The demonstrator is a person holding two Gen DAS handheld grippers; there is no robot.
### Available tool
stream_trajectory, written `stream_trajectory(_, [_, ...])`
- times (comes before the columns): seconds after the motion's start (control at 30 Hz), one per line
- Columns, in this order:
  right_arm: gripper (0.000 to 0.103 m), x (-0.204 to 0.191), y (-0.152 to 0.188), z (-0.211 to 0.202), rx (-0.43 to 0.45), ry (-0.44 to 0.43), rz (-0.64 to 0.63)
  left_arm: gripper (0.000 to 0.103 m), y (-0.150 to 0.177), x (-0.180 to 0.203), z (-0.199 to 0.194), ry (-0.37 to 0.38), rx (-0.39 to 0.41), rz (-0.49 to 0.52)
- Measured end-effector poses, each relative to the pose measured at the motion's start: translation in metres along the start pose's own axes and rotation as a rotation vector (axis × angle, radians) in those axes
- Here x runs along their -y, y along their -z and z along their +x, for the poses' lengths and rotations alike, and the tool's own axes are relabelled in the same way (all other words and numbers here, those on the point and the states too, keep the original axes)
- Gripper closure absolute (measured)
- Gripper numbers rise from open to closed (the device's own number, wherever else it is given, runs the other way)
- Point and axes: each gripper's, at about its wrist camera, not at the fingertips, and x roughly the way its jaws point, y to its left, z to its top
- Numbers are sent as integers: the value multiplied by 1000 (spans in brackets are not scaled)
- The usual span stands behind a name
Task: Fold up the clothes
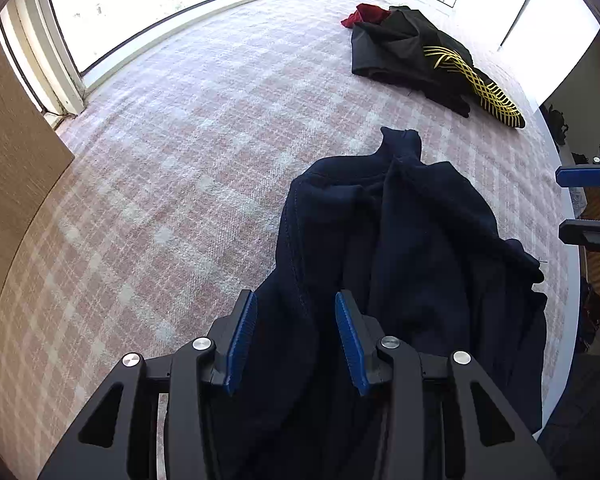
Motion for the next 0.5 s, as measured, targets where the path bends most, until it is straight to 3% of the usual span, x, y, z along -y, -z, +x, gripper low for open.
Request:
stream_trajectory(0.17, [48, -3, -6, 14, -5, -47, 5, 68, -2, -2, 7, 25, -24, -5])
stream_trajectory(0.2, [48, -3, -7, 17, -8, -45, 3, 76, -3, -2, 7, 32, -23, -5])
stream_trajectory(0.23, [48, -4, -8, 18, -9, -46, 2, 96, -3, 0, 6, 46, -20, 1])
stream_trajectory(0.27, [48, -4, -9, 19, -9, -47, 1, 100, -3, 1, 5, 63, -17, 7])
stream_trajectory(0.4, [48, -12, -18, 19, 4, -40, -25, 100, -5, 1, -5, 77, 7, 10])
stream_trajectory(0.5, [48, -23, -24, 19, 20, -9, -68, 100, -8, -15, -18, 105, 39, -47])
